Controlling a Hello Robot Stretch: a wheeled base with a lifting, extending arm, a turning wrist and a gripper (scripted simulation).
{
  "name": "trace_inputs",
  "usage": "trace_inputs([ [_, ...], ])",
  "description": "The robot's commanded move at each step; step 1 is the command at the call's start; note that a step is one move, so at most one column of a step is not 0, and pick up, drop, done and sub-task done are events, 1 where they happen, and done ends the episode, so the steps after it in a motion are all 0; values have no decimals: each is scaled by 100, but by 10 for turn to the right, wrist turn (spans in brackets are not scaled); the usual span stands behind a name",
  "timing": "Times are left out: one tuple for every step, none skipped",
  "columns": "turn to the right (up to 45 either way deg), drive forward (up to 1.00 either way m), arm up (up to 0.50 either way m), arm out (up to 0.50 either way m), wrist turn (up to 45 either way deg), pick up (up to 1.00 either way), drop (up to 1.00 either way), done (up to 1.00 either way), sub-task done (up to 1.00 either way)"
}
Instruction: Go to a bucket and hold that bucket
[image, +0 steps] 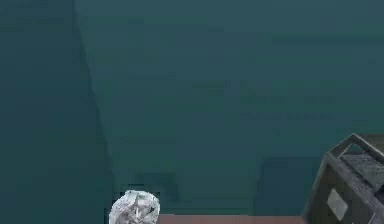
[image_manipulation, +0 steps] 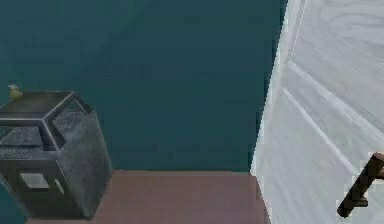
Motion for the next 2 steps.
trace_inputs([
  [0, 55, 0, 0, 0, 0, 0, 0, 0],
  [-450, 0, 0, 0, 0, 0, 0, 0, 0],
])
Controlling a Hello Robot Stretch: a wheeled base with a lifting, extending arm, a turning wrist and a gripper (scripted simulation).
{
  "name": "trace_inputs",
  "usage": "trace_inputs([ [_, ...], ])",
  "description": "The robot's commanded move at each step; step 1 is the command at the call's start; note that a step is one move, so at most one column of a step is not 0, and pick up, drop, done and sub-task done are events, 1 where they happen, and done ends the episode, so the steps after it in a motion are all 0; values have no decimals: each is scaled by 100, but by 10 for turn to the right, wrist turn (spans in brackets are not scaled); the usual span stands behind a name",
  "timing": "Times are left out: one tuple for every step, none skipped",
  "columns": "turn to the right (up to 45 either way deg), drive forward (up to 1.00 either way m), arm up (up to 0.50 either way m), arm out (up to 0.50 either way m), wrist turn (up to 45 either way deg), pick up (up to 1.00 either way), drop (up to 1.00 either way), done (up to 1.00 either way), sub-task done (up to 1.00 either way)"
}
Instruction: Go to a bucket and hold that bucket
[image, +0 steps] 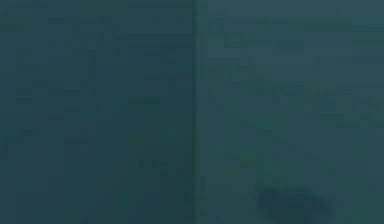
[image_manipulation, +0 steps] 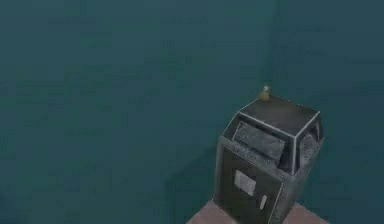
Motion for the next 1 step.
trace_inputs([
  [-450, 0, 0, 0, 0, 0, 0, 0, 0],
])
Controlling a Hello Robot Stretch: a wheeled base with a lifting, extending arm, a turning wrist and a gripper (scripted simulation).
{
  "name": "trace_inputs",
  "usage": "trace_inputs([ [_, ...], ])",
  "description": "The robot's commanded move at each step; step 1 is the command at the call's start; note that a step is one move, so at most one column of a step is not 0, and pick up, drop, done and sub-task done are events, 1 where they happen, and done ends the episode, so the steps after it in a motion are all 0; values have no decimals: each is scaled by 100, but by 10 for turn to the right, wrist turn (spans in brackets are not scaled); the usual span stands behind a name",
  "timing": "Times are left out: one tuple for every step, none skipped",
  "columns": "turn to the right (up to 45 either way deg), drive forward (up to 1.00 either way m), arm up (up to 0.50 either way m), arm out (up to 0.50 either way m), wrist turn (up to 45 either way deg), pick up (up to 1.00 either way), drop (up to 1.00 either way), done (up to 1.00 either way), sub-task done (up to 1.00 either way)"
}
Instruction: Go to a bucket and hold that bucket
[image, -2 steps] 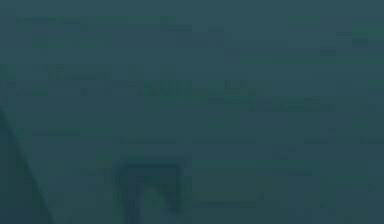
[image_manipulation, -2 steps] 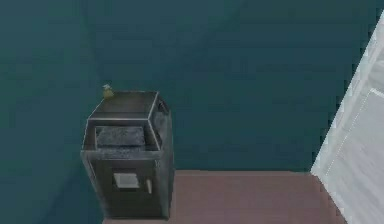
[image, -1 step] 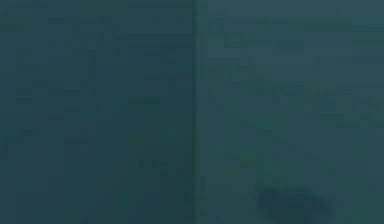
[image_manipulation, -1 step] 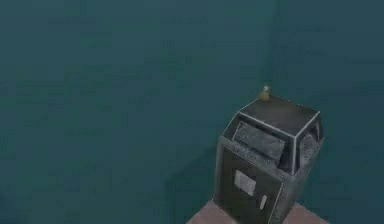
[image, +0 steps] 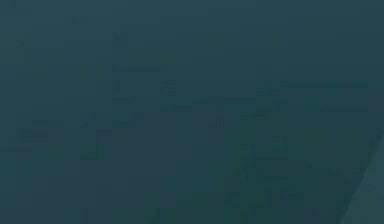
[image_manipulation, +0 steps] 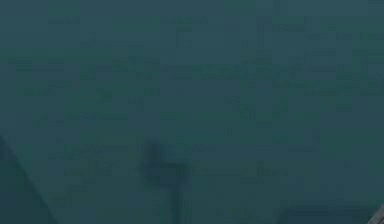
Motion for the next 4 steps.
trace_inputs([
  [-360, 0, 0, 0, 0, 0, 0, 0, 0],
  [0, 0, 28, 0, 0, 0, 0, 0, 0],
  [0, 0, 0, 8, 0, 0, 0, 0, 0],
  [0, 0, 0, 0, 450, 0, 0, 0, 0],
])
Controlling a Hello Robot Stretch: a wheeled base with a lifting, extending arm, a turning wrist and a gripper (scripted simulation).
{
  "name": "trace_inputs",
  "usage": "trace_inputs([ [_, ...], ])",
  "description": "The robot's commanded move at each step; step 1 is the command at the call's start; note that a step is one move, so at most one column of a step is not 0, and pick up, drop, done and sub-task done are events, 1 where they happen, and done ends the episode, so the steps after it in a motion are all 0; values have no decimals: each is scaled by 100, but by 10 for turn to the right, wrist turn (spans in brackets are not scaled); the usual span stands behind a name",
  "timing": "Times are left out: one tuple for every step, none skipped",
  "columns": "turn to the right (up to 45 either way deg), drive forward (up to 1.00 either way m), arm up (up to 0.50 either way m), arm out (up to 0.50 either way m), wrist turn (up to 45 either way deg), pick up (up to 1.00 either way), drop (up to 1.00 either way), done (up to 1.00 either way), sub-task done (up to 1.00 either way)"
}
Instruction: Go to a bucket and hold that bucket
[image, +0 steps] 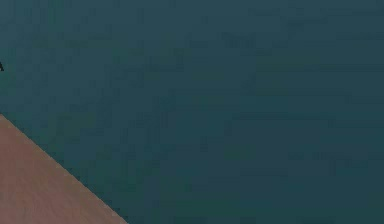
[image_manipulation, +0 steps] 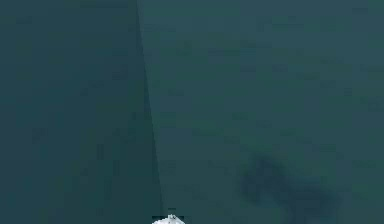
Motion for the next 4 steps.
trace_inputs([
  [0, 0, 0, 0, 450, 0, 0, 0, 0],
  [0, 0, 0, 0, 450, 0, 0, 0, 0],
  [0, 0, 0, 0, 180, 0, 0, 0, 0],
  [0, 0, -30, 0, 0, 0, 0, 0, 0],
])
